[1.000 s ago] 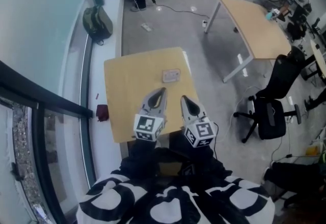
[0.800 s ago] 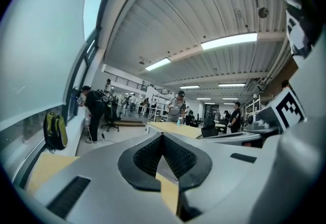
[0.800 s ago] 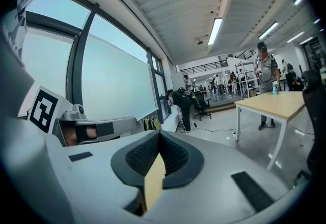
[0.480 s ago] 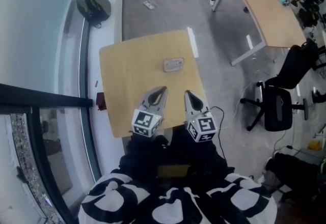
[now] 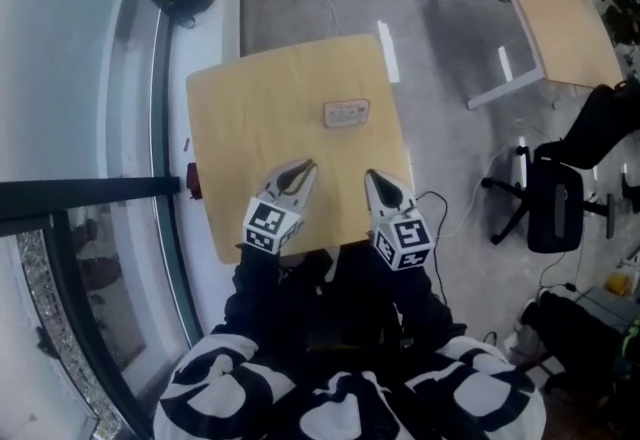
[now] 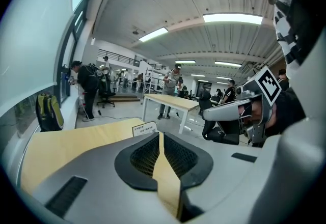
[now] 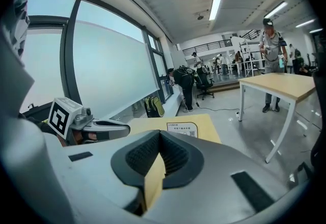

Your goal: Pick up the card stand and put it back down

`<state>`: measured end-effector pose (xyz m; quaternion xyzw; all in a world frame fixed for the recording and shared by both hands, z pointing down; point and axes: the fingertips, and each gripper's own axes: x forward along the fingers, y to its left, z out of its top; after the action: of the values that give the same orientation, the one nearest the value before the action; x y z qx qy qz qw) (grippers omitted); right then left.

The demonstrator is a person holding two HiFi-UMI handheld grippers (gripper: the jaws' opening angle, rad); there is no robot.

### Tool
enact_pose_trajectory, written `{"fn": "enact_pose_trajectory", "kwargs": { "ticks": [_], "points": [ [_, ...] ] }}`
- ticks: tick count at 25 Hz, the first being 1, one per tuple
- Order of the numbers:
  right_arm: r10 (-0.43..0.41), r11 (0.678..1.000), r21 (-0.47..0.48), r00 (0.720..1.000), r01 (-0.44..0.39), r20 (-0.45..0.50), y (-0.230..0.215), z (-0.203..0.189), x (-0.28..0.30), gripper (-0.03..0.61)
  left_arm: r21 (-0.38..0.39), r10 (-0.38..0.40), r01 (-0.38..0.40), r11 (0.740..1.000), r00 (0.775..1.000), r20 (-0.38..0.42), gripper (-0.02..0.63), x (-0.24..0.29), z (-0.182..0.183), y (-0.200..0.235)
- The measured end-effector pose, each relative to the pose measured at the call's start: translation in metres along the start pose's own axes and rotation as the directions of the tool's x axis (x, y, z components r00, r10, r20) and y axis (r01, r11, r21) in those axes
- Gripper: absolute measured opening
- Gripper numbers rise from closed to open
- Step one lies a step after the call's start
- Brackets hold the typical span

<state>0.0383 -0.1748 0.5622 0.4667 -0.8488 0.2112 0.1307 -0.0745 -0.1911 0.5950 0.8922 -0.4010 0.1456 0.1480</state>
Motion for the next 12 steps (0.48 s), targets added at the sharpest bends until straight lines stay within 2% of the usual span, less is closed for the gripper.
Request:
{"fn": "enact_pose_trajectory", "kwargs": {
  "ticks": [3, 5, 9, 12],
  "points": [
    [0.021, 1.000, 0.001, 0.999, -0.021, -0.025, -0.003, -0.009, 0.015, 0.021, -0.002, -0.007, 0.007, 1.000, 1.000, -0.025, 0.027, 0.007, -0.016, 0.013],
    [0.035, 0.999, -0.004, 0.999, -0.035, -0.035, -0.006, -0.013, 0.029, 0.021, -0.001, -0.010, 0.010, 1.000, 0.999, -0.031, 0.063, 0.014, -0.022, 0.027],
    [0.046, 0.999, -0.008, 0.998, -0.046, -0.046, -0.015, -0.016, 0.045, 0.021, 0.003, -0.029, 0.029, 1.000, 0.997, -0.065, 0.187, 0.023, -0.041, 0.053],
    [0.051, 0.999, -0.009, 0.997, -0.052, -0.063, -0.022, -0.019, 0.052, 0.021, -0.007, -0.044, 0.044, 0.999, 0.996, -0.074, 0.308, 0.029, -0.044, 0.068]
  ]
}}
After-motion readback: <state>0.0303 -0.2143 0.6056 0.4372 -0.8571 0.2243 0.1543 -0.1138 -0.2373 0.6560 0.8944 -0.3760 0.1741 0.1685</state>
